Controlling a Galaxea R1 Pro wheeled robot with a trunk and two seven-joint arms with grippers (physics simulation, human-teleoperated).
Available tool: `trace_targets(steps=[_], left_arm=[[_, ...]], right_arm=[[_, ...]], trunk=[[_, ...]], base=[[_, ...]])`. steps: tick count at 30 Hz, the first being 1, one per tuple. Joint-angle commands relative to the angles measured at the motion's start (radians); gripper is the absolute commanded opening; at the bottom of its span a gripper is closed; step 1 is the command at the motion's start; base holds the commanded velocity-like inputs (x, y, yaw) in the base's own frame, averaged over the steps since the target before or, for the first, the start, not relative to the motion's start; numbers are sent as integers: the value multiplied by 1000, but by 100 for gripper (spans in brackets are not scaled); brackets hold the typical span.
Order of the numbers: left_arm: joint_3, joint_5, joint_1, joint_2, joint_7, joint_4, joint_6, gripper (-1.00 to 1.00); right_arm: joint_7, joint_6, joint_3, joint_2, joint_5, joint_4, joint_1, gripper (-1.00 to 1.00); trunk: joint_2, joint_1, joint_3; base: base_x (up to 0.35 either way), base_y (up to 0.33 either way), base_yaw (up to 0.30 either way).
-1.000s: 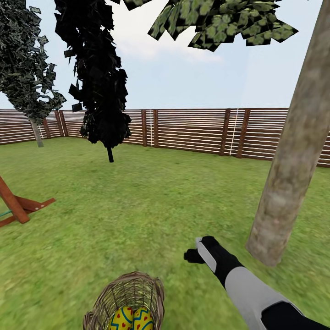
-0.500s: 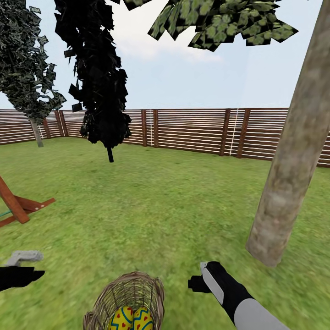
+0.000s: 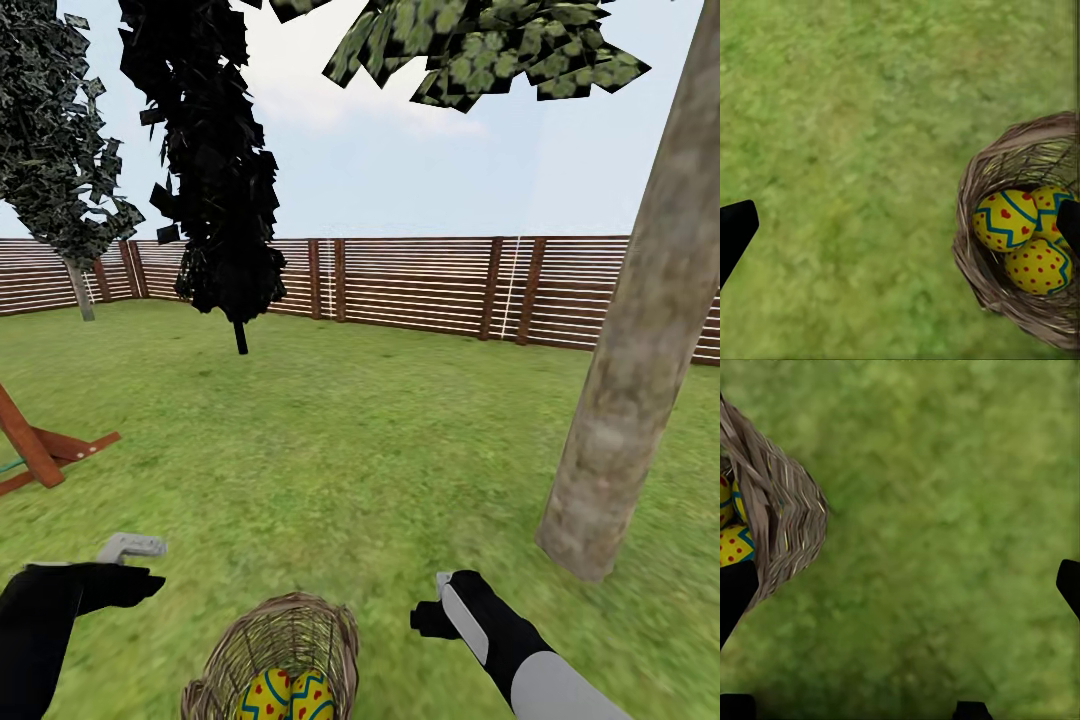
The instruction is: Take the three Easter eggs out of the wicker basket on the lawn in the garden, then place them on the lawn next to a single tree (choose any tree) so that all three eggs are next to the same tree and none are left in the basket.
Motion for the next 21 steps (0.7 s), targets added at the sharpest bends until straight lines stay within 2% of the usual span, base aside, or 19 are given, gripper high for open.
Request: trace_targets(steps=[1,8,10,11,13,16,18,21], left_arm=[[-4,-10,-1,-5,-8,2,2,100],[-20,-10,-2,-48,4,82,-7,100],[-24,-11,-2,-69,8,109,-26,100],[-28,-11,-2,-81,24,131,-43,100],[-35,-9,-2,-90,55,160,-66,100],[-44,-3,-3,-113,146,238,-135,100],[-47,-2,-3,-133,175,262,-157,100],[-48,-1,-3,-145,190,276,-167,100]], right_arm=[[-9,2,5,-1,-11,-1,-1,100],[-9,2,5,-1,-10,-1,-1,100],[-9,2,5,-1,-10,-1,-1,100],[-9,1,5,-1,-10,-1,0,100],[-9,2,5,-1,-10,-1,0,100],[-9,1,5,-1,-10,-1,0,100],[-9,1,5,-1,-10,-1,0,100],[-9,1,5,-1,-10,-1,0,100]], trunk=[[-1,0,-1],[-1,0,-1],[-1,0,-1],[-1,0,-1],[-1,0,-1],[-1,0,-1],[-1,0,-1],[-1,0,-1]], base=[[0,0,0],[0,0,0],[0,0,0],[0,0,0],[0,0,0],[0,0,0],[0,0,0],[0,0,0]])
